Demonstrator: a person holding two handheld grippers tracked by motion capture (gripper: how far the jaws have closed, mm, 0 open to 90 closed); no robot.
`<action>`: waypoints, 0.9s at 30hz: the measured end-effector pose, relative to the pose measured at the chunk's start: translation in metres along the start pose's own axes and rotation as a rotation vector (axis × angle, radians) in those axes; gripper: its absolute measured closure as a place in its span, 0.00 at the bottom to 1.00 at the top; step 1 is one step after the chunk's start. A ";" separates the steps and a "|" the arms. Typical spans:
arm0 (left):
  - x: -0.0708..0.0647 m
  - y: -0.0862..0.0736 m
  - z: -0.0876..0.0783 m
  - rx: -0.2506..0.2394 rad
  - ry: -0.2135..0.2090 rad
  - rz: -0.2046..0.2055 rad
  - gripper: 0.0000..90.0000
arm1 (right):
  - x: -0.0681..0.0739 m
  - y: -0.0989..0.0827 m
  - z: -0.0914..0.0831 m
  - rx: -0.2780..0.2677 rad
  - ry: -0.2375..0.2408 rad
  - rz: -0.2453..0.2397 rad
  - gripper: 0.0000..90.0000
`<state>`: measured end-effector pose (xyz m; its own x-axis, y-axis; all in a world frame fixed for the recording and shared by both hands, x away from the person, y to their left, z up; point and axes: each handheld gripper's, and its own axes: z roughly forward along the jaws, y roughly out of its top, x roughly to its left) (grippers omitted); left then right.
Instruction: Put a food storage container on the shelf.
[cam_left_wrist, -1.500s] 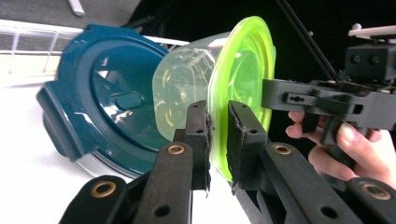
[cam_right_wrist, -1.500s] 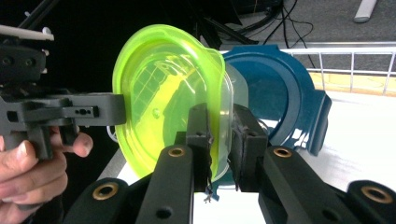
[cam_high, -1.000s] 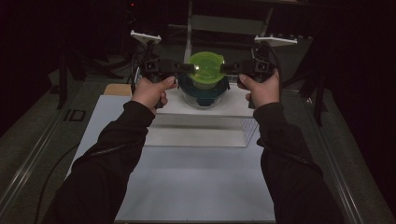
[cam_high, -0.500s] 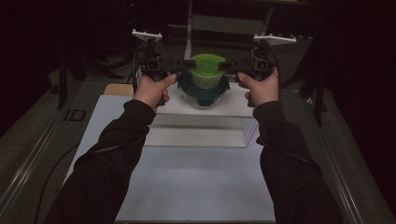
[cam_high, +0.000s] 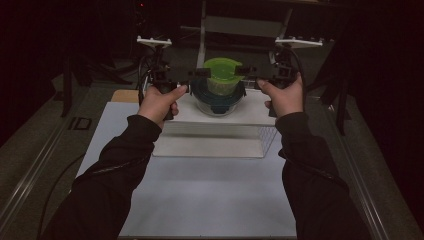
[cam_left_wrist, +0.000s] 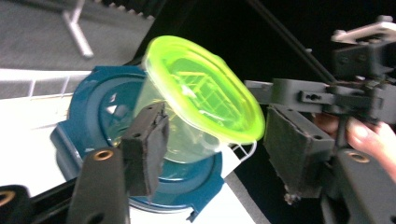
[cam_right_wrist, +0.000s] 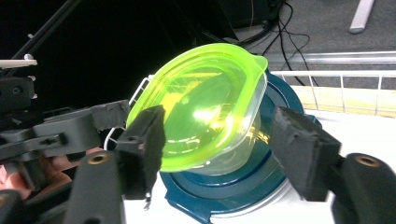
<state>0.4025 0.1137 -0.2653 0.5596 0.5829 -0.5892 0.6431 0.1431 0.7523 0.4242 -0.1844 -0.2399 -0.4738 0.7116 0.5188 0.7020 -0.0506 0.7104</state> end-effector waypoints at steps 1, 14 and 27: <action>0.000 -0.004 -0.003 -0.011 -0.051 0.027 0.38 | -0.001 -0.001 -0.001 -0.002 0.006 -0.001 0.34; -0.009 -0.033 -0.020 -0.040 -0.090 0.150 0.02 | 0.005 -0.029 -0.020 -0.024 0.068 -0.089 0.25; -0.012 -0.084 -0.034 -0.030 -0.055 0.285 0.01 | -0.008 -0.083 -0.027 -0.008 0.069 -0.150 0.24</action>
<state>0.3242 0.1223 -0.3115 0.7431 0.5593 -0.3675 0.4408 0.0042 0.8976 0.3549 -0.2048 -0.2897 -0.6084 0.6617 0.4382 0.6169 0.0469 0.7857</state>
